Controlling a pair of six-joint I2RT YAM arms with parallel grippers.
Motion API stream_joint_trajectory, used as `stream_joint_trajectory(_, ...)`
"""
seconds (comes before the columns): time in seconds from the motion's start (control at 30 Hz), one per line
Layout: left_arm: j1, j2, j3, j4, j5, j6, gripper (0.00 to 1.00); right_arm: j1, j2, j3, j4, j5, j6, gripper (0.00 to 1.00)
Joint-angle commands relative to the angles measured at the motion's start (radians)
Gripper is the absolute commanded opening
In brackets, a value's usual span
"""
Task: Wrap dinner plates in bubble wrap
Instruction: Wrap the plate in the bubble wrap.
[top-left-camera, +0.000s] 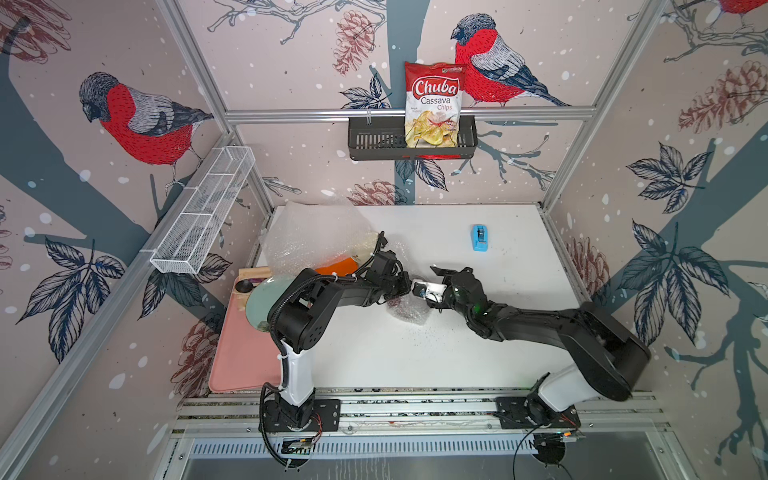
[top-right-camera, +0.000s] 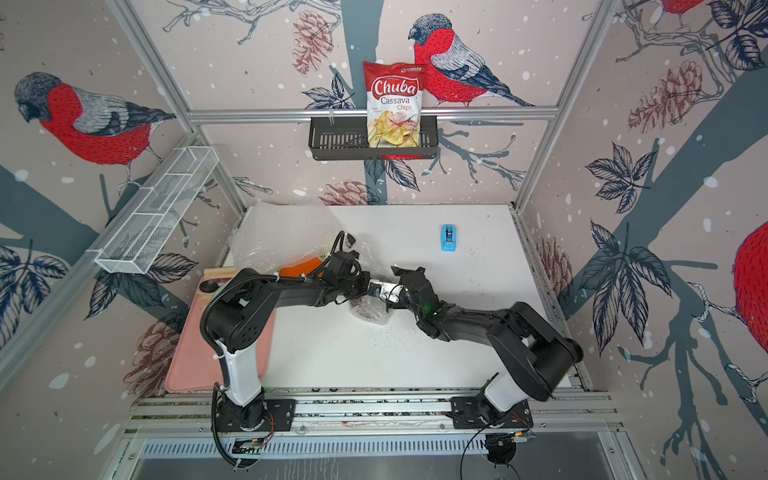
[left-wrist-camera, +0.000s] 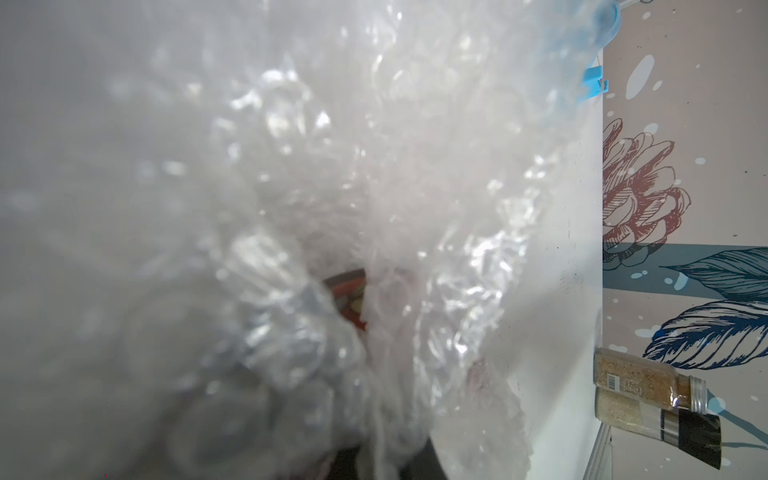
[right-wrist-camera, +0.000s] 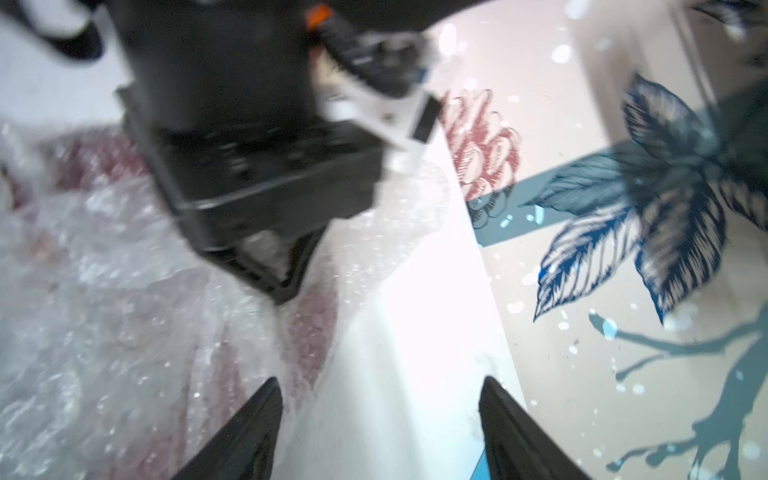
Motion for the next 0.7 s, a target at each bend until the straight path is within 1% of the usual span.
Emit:
stream_joint_trajectory(0.0,0.001,-0.005,-0.041,-0.145,-0.037,-0.078,0.00,-0.047,-0.099,-0.018,-0.024,-0.088,0.498,0.79)
stream_joint_trajectory(0.07,0.002,-0.017,-0.073,-0.093,-0.039,-0.150,0.00,-0.084,-0.121,0.004,-0.034,-0.086,0.789,0.82)
stream_joint_trajectory(0.13,0.002,-0.026,-0.101,-0.049,-0.058,-0.227,0.00,-0.109,-0.101,0.061,-0.105,-0.080,0.948,0.80)
stream_joint_trajectory(0.2,0.001,-0.029,-0.131,0.008,-0.069,-0.310,0.00,-0.123,-0.057,0.121,-0.169,-0.042,1.092,0.74)
stream_joint_trajectory(0.23,-0.001,-0.031,-0.145,0.048,-0.071,-0.353,0.00,-0.130,-0.024,0.164,-0.210,-0.060,1.146,0.69)
stream_joint_trajectory(0.3,-0.007,-0.029,-0.159,0.104,-0.087,-0.410,0.00,-0.133,0.044,0.243,-0.287,-0.122,1.205,0.59)
stream_joint_trajectory(0.37,-0.015,-0.028,-0.154,0.110,-0.119,-0.440,0.00,-0.122,0.122,0.344,-0.370,-0.203,1.243,0.46)
stream_joint_trajectory(0.43,-0.021,-0.035,-0.160,0.112,-0.171,-0.478,0.00,-0.090,0.178,0.402,-0.436,-0.202,1.289,0.33)
stream_joint_trajectory(0.47,-0.025,-0.040,-0.175,0.128,-0.193,-0.509,0.00,-0.072,0.199,0.416,-0.451,-0.186,1.325,0.25)
stream_joint_trajectory(0.53,-0.027,-0.044,-0.205,0.191,-0.218,-0.557,0.00,-0.054,0.231,0.424,-0.458,-0.183,1.418,0.13)
stream_joint_trajectory(0.6,-0.026,-0.042,-0.207,0.208,-0.234,-0.581,0.00,-0.058,0.274,0.429,-0.439,-0.260,1.512,0.10)
stream_joint_trajectory(0.67,-0.028,-0.039,-0.200,0.208,-0.240,-0.581,0.00,-0.052,0.323,0.447,-0.439,-0.309,1.577,0.07)
